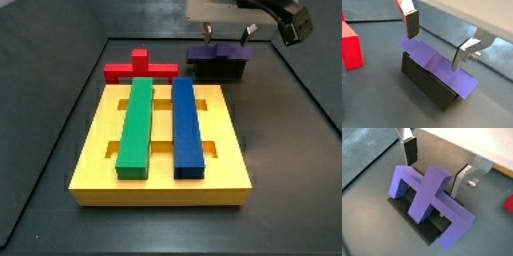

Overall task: Pick up the purple object. Move up. Place the purple object on the fixture. Regrasp the purple object. Move to above the board. Insert the purple object.
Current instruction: Regrasp the purple object.

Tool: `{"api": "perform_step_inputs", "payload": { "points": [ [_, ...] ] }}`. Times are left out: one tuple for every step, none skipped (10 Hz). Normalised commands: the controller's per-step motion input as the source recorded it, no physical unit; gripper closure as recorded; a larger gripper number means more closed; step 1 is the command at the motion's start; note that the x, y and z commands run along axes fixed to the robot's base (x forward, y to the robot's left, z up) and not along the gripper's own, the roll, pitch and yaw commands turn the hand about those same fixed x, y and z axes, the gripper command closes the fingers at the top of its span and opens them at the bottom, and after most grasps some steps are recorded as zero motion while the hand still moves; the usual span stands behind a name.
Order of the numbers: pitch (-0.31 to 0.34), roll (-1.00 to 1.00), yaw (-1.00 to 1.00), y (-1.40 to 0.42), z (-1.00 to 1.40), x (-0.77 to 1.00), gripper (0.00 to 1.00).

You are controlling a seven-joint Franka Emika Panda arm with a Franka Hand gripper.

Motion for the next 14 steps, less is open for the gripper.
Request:
{"api": "perform_step_inputs", "payload": {
  "points": [
    [0.114, 1.00, 0.04, -0.06, 0.00, 0.00, 0.00],
    [0.060, 1.00, 0.06, -0.09, -0.09, 0.00, 0.00],
    [0.074, 1.00, 0.06, -0.08, -0.10, 0.00, 0.00],
    [0.100, 1.00, 0.05, -0.11, -0.06, 0.01, 0.00],
    [0.151, 1.00, 0.09, -0.17, -0.05, 0.12, 0.00],
    [0.194, 1.00, 0.12, -0.17, -0.03, 0.20, 0.00],
    [0.254, 1.00, 0.12, -0.19, -0.01, 0.29, 0.00],
    [0.277, 1.00, 0.12, -0.21, -0.02, 0.29, 0.00],
    [0.240, 1.00, 0.16, -0.19, -0.11, 0.37, 0.00],
    [0.191, 0.87, 0.28, -0.15, -0.21, 0.53, 0.00],
    [0.120, 0.68, 0.29, -0.07, -0.17, 0.39, 0.00],
    [0.037, 0.34, 0.05, -0.03, 0.00, 0.05, 0.00],
    [0.000, 0.00, 0.00, 0.00, -0.02, 0.00, 0.00],
    [0.000, -0.06, -0.06, 0.23, -0.21, 0.00, 0.00]
  ]
}}
